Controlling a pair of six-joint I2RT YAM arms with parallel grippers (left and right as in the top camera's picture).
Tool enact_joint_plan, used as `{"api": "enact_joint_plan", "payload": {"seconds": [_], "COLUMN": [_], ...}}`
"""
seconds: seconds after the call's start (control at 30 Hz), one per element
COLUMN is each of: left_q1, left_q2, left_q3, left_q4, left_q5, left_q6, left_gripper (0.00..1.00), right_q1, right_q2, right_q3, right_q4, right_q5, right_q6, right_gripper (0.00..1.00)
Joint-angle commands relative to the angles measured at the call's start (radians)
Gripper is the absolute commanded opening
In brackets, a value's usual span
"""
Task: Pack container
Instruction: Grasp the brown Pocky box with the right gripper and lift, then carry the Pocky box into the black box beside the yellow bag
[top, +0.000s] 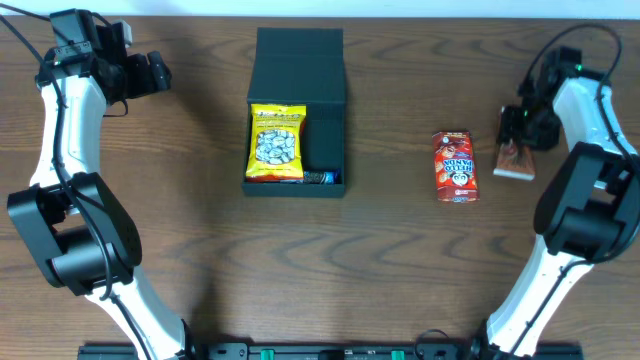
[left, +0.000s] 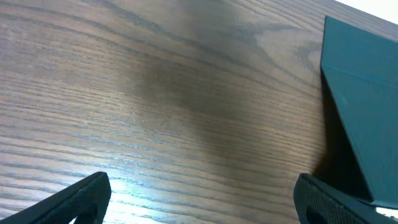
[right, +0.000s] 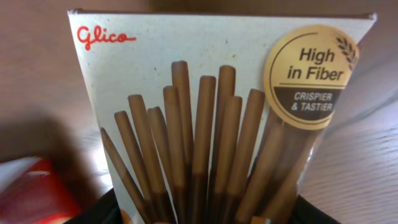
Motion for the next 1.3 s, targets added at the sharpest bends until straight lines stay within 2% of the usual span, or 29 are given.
{"api": "enact_joint_plan", "payload": {"seconds": [0.0,0.17,0.23,0.5,0.67,0.73,0.9,1.07,1.27], "left_q1": [0.005,0.005,0.005,0.005,0.007,0.009,0.023,0.054,0.092], "left_q2": [0.016,0.016,0.016,0.016,0.016,0.016,0.016,0.016,0.016], "left_q3": [-0.006,-0.006,-0.006,-0.006,-0.006,-0.006,-0.006,-0.006,-0.006], "left_q4": [0.002,0.002,0.002,0.002,0.018,0.034,0.093,0.126,0.128], "left_q5": [-0.004,-0.004,-0.004,-0.092,-0.169,-0.189,-0.190,-0.179,-0.122], "left_q6": [-0.002,0.002,0.002,0.002,0.001,0.001,0.000,-0.037,-0.037], "left_gripper": [0.95,0.95,0.95,0.95,0.95,0.95,0.95,0.95,0.95], "right_q1": [0.040,0.140,0.247,0.571,0.702,0.740,0.801,0.842,0.847], "right_q2": [0.000,0.000,0.000,0.000,0.003,0.006,0.064,0.133,0.138], "right_q3": [0.166,0.405,0.500,0.513,0.502,0.492,0.486,0.486,0.486], "right_q4": [-0.044,-0.148,-0.193,-0.168,-0.167,-0.167,-0.192,-0.220,-0.290], "right_q5": [-0.054,-0.054,-0.058,-0.106,-0.106,-0.106,-0.107,-0.121,-0.061], "right_q6": [0.024,0.037,0.083,0.282,0.444,0.536,0.703,0.720,0.739], "right_gripper": [0.52,0.53,0.54,0.52,0.50,0.51,0.46,0.46,0.44]}}
